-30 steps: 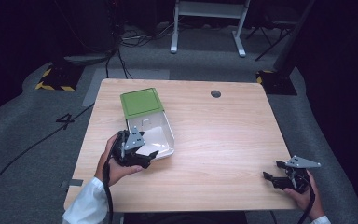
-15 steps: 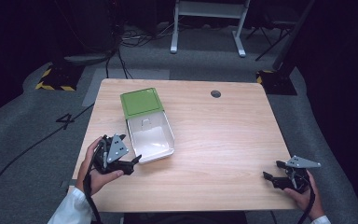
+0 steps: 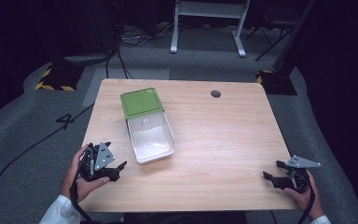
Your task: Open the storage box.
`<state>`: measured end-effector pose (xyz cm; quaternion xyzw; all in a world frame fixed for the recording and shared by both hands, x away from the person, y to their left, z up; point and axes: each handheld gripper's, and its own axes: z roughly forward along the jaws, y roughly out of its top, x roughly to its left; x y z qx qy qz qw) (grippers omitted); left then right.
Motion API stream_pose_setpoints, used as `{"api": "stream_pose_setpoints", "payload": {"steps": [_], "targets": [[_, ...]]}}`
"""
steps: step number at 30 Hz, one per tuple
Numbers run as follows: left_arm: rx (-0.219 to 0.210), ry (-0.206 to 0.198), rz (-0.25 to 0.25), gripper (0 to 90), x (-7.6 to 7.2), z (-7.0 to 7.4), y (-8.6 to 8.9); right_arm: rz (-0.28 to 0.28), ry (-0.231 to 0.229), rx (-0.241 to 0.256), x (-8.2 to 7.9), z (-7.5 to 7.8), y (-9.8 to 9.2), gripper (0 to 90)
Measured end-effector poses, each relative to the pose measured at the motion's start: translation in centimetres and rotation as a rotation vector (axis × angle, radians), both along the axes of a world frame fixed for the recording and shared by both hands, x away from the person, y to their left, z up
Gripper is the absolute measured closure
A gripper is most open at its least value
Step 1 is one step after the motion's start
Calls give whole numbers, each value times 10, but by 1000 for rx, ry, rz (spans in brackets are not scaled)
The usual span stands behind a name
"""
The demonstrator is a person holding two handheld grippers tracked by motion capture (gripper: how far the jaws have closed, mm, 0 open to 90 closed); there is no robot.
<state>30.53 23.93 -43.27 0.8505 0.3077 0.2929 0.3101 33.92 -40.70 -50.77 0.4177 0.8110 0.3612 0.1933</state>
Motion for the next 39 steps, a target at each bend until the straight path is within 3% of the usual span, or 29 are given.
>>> {"api": "stream_pose_setpoints", "payload": {"steps": [11, 21, 25, 27, 39], "targets": [[7, 112, 65, 166, 6, -38, 20, 1, 0, 0, 0, 0, 0, 176], [-118, 210, 167, 165, 5, -69, 41, 1, 0, 0, 0, 0, 0, 176], [-174, 217, 186, 162, 3, -73, 49, 0, 0, 1, 0, 0, 0, 176], [-224, 245, 203, 163, 2, -75, 52, 0, 0, 0, 0, 0, 0, 176], [-221, 245, 216, 158, 1, -75, 54, 0, -1, 1, 0, 0, 0, 176]]}}
